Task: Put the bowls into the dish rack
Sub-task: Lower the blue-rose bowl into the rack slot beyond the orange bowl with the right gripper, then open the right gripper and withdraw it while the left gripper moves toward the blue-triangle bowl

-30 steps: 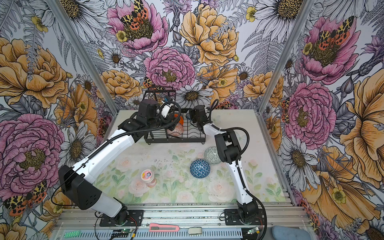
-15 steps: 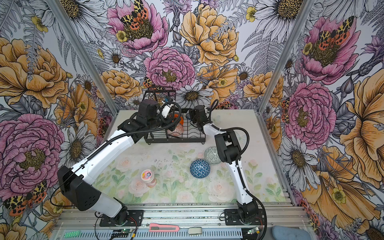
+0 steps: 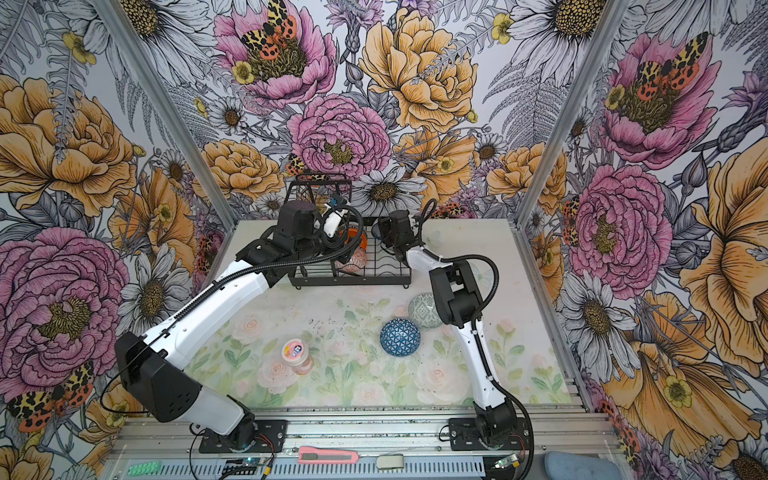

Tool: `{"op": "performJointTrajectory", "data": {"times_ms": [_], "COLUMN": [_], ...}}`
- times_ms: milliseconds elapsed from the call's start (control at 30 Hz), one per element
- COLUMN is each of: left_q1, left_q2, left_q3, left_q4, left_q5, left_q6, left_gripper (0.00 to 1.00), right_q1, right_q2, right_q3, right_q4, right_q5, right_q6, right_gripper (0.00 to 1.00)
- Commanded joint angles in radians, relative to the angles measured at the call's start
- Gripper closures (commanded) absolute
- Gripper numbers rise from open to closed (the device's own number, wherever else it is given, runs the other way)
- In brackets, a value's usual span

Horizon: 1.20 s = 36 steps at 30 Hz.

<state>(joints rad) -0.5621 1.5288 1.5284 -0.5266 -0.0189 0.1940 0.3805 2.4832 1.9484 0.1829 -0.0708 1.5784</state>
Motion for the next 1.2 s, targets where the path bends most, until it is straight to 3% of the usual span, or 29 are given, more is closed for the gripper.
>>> {"op": "performJointTrajectory", "data": {"times_ms": [0,733,1167], "left_q1": [-0.009,-0.013,-0.036], "left_q2": [-0.03,-0.028,-0.012], "left_q3": [-0.01,-0.019,-0.006], "left_q4": [0.021,0.029,0.03], "left_q5": [-0.012,-0.011,-0.022], "left_q6": [0.02,-0.003,-0.016], "left_gripper": [0.01,0.01,0.01], "right_q1": [0.003,-0.005,-0.013], "right_q2": [-0.018,-0.066,-0.167], "right_q3": [0.043,0.036,-0.071], "right_q4": [-0.016,-0.013,0.006], "right_q5": [0.02,0.015,0.003], "right_q6": [-0.014,-0.036,-0.067], "right_gripper": [0.55,0.39,0.17]}}
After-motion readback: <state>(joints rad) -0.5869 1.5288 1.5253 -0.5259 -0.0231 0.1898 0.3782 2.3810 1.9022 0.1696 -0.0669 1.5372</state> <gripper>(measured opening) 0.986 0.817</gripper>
